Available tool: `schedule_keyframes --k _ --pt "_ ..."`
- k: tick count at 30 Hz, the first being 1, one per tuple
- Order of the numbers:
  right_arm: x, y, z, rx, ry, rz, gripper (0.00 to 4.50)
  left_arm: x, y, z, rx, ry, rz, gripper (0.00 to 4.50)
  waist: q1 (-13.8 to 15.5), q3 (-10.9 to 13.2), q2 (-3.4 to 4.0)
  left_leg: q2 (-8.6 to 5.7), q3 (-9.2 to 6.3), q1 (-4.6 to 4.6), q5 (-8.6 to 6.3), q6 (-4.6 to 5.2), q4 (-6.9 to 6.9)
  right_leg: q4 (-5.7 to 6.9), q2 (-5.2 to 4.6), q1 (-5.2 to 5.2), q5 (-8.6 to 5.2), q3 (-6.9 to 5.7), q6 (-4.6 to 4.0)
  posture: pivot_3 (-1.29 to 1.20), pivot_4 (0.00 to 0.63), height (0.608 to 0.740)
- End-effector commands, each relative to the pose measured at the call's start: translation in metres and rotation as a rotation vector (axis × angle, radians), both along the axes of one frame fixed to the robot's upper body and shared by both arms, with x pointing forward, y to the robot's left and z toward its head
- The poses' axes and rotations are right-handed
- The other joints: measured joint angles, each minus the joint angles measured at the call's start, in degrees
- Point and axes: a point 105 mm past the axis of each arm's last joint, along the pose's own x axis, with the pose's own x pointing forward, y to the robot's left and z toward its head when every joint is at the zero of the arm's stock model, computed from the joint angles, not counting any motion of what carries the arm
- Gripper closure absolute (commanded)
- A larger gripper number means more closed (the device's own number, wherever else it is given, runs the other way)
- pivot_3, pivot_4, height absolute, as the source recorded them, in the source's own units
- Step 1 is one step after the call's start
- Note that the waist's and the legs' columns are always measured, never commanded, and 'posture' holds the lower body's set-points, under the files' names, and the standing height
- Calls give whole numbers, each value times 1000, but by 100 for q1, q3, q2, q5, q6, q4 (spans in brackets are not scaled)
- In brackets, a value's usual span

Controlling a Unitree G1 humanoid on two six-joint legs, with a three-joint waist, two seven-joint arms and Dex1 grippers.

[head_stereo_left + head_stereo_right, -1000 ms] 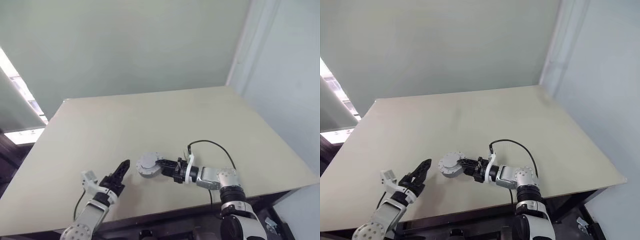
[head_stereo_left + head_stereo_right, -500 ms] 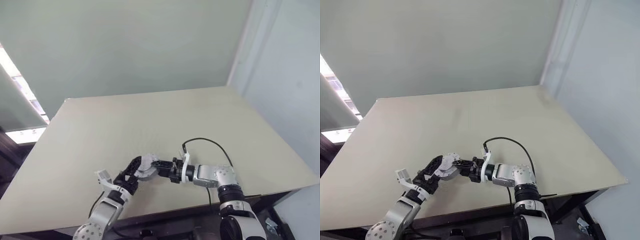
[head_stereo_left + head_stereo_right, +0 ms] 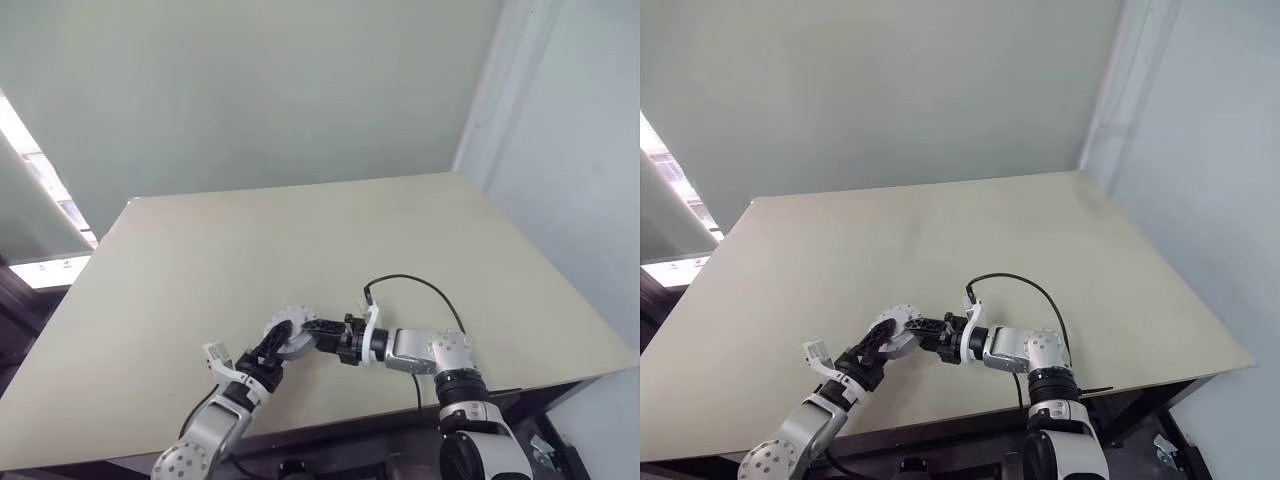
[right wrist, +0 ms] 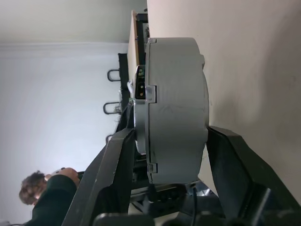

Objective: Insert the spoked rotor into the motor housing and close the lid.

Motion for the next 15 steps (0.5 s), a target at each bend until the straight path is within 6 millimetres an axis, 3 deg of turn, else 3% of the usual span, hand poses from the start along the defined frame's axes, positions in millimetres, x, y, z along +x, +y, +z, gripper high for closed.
schedule_keyframes --k 1,8,15 --pt "-5 47 61 220 -102 72 2384 2 -1 6 2 -27 -30 2312 0 0 0 0 0 1 0 0 0 0 0 0 0 0 0 0 0 740" --pt "-4 46 62 223 -112 67 2385 3 -5 5 -17 -33 -47 2327 0 0 0 0 0 1 0 0 1 1 1 1 1 1 -1 0 0 740" --pt "-6 43 69 262 -144 80 10 7 -1 5 -41 -50 -18 2450 1 0 0 0 0 1 0 0 4 2 2 1 4 1 -4 0 0 740"
